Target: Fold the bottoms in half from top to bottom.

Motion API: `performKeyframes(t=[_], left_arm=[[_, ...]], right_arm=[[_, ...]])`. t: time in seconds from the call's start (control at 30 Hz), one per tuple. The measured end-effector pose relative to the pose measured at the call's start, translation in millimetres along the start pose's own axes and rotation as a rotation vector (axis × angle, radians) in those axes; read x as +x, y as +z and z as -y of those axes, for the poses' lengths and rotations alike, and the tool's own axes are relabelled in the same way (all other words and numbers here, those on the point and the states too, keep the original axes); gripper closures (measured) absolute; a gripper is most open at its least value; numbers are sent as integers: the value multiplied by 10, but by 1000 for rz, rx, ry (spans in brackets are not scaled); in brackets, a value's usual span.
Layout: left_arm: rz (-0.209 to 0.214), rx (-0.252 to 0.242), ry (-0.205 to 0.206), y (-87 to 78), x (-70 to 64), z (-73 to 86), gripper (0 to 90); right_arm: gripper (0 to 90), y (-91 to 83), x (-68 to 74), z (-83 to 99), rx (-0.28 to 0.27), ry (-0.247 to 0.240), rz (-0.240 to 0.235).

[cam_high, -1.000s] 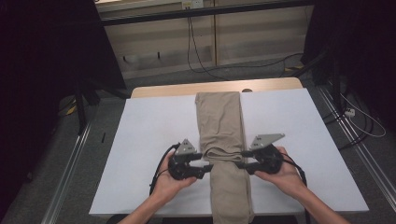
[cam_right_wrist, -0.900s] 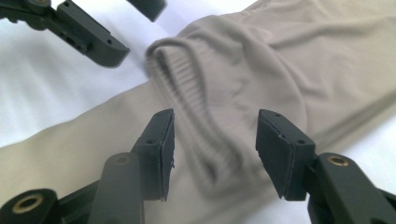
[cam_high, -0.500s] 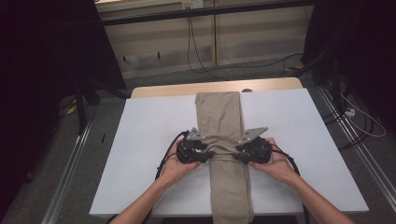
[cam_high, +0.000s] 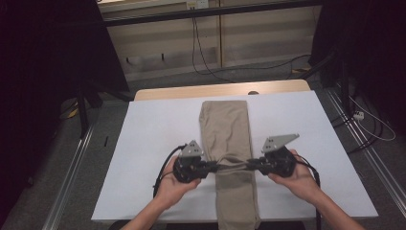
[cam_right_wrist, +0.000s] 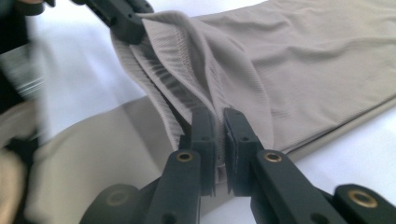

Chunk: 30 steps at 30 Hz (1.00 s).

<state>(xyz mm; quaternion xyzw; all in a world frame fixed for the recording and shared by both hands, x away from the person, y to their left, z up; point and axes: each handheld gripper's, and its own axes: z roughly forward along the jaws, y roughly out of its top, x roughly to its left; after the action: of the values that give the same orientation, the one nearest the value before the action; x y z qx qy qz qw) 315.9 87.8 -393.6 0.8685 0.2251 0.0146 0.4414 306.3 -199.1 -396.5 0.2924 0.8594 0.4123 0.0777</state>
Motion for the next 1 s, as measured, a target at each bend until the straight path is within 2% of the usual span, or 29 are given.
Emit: performKeyframes(t=[0.13,0.27,0.3,0.37,0.4,0.43,0.47,0.5,0.53,0.6,0.63,0.67,0.73,0.77,0.83,0.87,0.9,0.93,0.97,1.0], left_arm=[[69,28,2,-58,-307,225,853],[136,71,3,-142,-618,372,853],[130,77,25,-152,-685,401,853],[120,89,38,-134,-719,447,841],[116,99,35,-125,-694,459,807],[115,90,14,-120,-652,461,710],[104,80,9,-121,-607,443,548],[93,56,22,-142,-556,413,466],[82,27,31,-164,-495,372,494],[61,-16,15,-185,-338,271,411],[33,-23,1,-171,-246,214,361],[5,-13,-5,-144,-136,149,325],[-60,-41,-2,-52,126,33,267],[-75,-44,-31,15,289,-27,230],[-132,-36,-92,158,586,-139,188],[-148,-23,-87,236,721,-195,188],[-198,-14,-67,317,844,-244,197],[-228,-9,-82,387,975,-286,212],[-226,-13,-121,457,1101,-325,203],[-242,-4,-143,517,1212,-368,216]], right_arm=[[844,-127,355,246,33,10,-54],[843,-252,677,441,61,6,-103],[842,-283,750,468,63,5,-111],[825,-301,867,508,72,-35,-100],[791,-287,891,527,81,-29,-108],[743,-273,882,542,87,-16,-124],[663,-266,856,548,84,-10,-128],[578,-273,818,540,66,8,-106],[546,-289,758,519,43,34,-97],[506,-321,618,447,-6,62,-78],[463,-321,526,402,-33,77,-55],[436,-303,431,355,-43,88,-30],[435,-234,243,249,-45,88,25],[430,-182,131,182,-44,75,48],[413,-60,-149,34,-44,84,52],[388,11,-305,-44,-41,88,67],[401,85,-466,-119,-41,82,87],[400,160,-631,-186,-41,95,122],[358,237,-804,-242,-56,128,134],[387,313,-966,-293,-66,162,132]])
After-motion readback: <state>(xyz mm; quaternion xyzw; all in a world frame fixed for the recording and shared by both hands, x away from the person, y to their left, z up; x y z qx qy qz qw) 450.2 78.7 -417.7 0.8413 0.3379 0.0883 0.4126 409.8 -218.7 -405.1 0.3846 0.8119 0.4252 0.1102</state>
